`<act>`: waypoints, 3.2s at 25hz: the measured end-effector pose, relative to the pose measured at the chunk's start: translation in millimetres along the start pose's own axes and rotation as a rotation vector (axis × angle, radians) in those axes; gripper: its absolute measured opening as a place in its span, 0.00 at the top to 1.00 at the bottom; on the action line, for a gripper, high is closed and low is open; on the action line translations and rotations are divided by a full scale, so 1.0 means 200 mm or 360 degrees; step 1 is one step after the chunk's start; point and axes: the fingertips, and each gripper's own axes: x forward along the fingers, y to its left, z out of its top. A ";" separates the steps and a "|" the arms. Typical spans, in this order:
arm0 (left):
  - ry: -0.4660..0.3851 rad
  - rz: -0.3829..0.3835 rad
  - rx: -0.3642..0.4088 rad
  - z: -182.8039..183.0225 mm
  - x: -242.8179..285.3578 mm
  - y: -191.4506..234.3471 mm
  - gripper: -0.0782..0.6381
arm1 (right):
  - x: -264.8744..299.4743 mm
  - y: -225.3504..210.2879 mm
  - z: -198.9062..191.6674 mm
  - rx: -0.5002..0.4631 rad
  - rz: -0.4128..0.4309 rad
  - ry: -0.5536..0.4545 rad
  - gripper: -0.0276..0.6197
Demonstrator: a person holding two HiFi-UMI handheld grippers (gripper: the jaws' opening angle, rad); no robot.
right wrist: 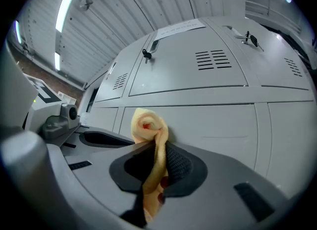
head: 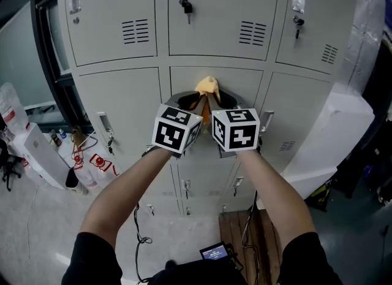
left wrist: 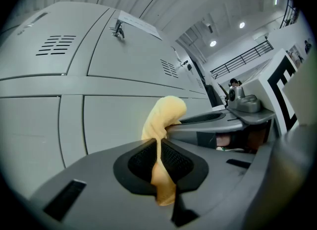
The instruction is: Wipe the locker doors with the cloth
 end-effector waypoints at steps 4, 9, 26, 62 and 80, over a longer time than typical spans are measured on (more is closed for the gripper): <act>-0.0003 -0.0025 0.0000 0.01 0.06 -0.08 0.84 | -0.05 -0.09 -0.02 0.0003 -0.0023 0.0006 0.85; -0.0004 -0.0064 -0.0008 0.02 0.15 -0.19 0.84 | -0.10 -0.22 -0.04 0.0007 -0.0058 0.0021 0.85; -0.0024 -0.0190 -0.0029 0.06 0.42 -0.54 0.84 | -0.29 -0.61 -0.13 0.0003 -0.0174 0.0064 0.85; 0.0023 -0.0130 -0.0060 -0.03 0.07 -0.27 0.84 | -0.18 -0.17 -0.10 0.0048 0.0019 0.0062 0.85; 0.0155 0.0046 -0.0112 -0.38 -0.27 0.13 0.84 | 0.08 0.38 -0.30 0.0055 0.0192 0.0146 0.85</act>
